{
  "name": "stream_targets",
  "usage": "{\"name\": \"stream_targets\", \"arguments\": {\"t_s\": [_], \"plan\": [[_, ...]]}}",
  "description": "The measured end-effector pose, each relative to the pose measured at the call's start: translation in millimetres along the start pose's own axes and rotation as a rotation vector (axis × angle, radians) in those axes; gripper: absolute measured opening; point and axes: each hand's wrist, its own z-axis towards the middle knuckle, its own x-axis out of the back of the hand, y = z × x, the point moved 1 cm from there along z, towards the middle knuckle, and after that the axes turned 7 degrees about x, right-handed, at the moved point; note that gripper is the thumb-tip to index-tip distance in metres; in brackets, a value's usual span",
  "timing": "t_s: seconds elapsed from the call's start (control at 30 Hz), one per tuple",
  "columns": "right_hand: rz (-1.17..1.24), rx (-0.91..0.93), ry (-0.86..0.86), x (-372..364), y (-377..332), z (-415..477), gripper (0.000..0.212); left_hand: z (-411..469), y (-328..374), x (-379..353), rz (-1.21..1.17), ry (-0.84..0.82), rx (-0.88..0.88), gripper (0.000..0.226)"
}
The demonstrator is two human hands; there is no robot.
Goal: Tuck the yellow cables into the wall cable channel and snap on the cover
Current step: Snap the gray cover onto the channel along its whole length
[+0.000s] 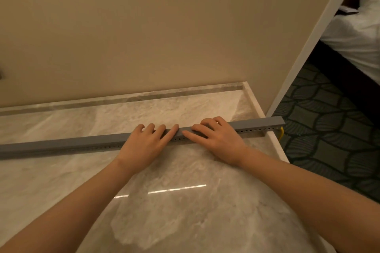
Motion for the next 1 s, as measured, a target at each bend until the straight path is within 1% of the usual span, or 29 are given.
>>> {"name": "stream_targets", "arguments": {"t_s": [0.13, 0.27, 0.4, 0.57, 0.7, 0.83, 0.93, 1.0], "plan": [[0.009, 0.019, 0.014, -5, 10, 4, 0.052, 2, -11, -2, 0.062, -0.039, 0.017, 0.087], [0.033, 0.009, 0.024, -8, 21, 11, 0.057, 10, -19, -2, 0.048, -0.018, 0.009, 0.088], [0.049, -0.025, 0.066, -11, 34, 22, 0.056, 22, -23, -6, 0.056, -0.043, 0.01, 0.089], [0.051, -0.029, 0.039, -18, 50, 33, 0.063, 41, -36, -16, 0.002, -0.044, 0.012, 0.089], [0.073, -0.053, 0.059, -26, 63, 40, 0.057, 57, -47, -27, -0.014, -0.032, 0.001, 0.089], [0.08, -0.072, 0.051, -33, 74, 46, 0.063, 74, -59, -36, -0.027, -0.045, 0.004, 0.097], [0.099, -0.106, 0.037, -37, 80, 50, 0.069, 86, -66, -37, -0.029, -0.057, 0.006, 0.095], [0.123, -0.126, 0.016, -39, 85, 52, 0.069, 92, -69, -39, -0.036, -0.072, 0.009, 0.092]]}}
